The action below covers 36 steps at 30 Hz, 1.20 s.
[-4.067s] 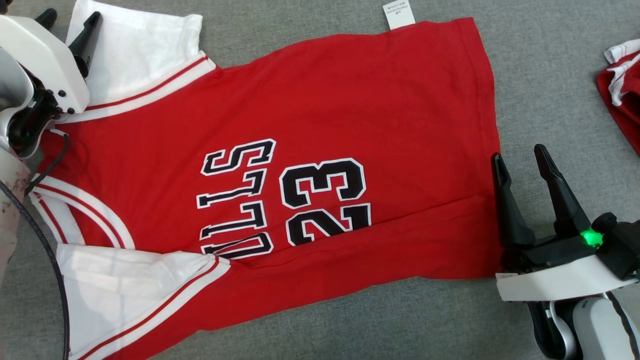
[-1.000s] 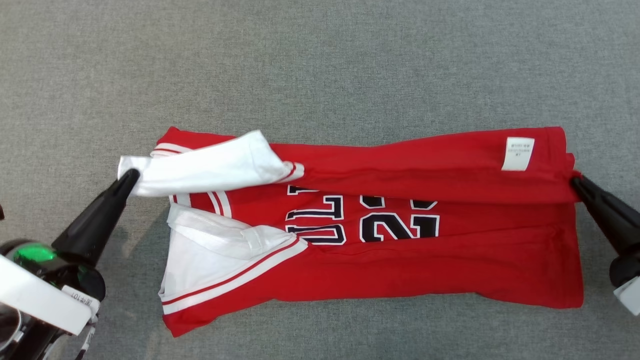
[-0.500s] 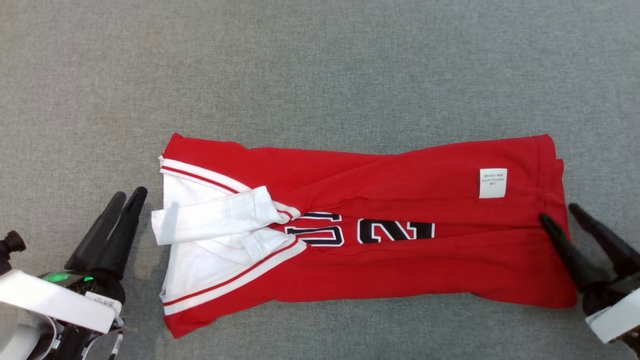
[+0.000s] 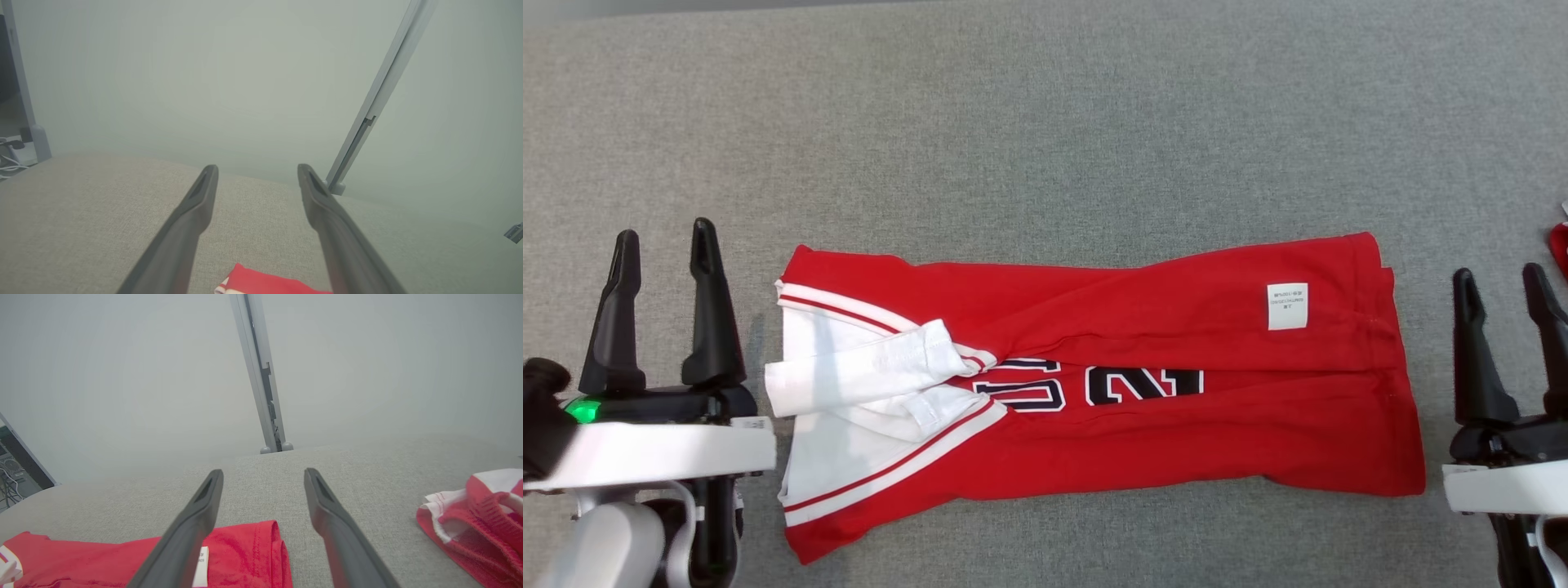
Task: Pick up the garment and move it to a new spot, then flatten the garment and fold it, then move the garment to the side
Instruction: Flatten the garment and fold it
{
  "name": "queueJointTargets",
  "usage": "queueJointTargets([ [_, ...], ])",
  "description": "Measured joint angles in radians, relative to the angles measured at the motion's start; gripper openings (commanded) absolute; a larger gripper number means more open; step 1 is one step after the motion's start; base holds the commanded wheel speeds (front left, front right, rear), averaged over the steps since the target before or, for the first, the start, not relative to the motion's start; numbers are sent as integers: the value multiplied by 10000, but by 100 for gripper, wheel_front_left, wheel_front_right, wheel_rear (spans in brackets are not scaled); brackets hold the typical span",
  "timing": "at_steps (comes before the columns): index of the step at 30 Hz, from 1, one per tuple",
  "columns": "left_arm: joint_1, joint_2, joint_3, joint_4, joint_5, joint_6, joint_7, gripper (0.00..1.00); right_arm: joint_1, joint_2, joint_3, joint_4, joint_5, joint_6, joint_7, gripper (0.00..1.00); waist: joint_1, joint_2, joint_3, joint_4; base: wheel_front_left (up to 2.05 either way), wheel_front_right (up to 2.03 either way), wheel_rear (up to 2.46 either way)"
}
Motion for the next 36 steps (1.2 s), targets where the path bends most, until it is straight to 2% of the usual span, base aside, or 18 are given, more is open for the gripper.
queueJointTargets([
  [2, 5, -278, -4, -40, 819, 238, -2, 100, -89, 453, -178, -46, -606, 0, 109, 100, 0, 0, -115, 7, 0, 0, 0],
  [6, 124, -779, 13, 111, 1958, 236, -12, 100, -122, 1020, -293, 19, -1574, 0, 217, 100, 0, 0, -358, 62, 0, 0, 0],
  [10, 342, -1210, 19, 629, 2713, -215, -10, 100, -89, 1258, -351, 295, -2186, 0, 305, 100, 0, 1, -547, 151, 0, 0, 0],
  [11, 413, -1384, 109, 963, 2945, -514, -10, 100, -74, 1317, -384, 451, -2364, 0, 316, 100, 0, 0, -631, 202, 0, 0, 0],
  [18, 518, -1987, 589, 1595, 3551, -1544, -10, 100, 114, 1406, -541, 802, -2539, 0, 393, 100, 0, 0, -876, 395, 0, 0, 0],
  [19, 518, -1987, 589, 1595, 3551, -1544, -10, 100, 114, 1406, -541, 802, -2539, 0, 393, 100, 0, 0, -876, 395, 0, 0, 0],
  [26, 521, -2383, 972, 2096, 3977, -2263, -12, 100, 130, 1379, -575, 1164, -2435, 0, 522, 100, 0, 0, -1049, 526, 0, 0, 0],
  [28, 521, -2426, 1005, 2123, 4038, -2307, -10, 100, 148, 1361, -637, 1235, -2399, 0, 531, 100, 0, 0, -1058, 543, 0, 0, 0],
  [36, 487, -2727, 1162, 2213, 4454, -2746, -10, 100, 88, 1170, -767, 2589, -2011, 0, 644, 100, -1, 0, -898, 674, 0, 0, 0],
])
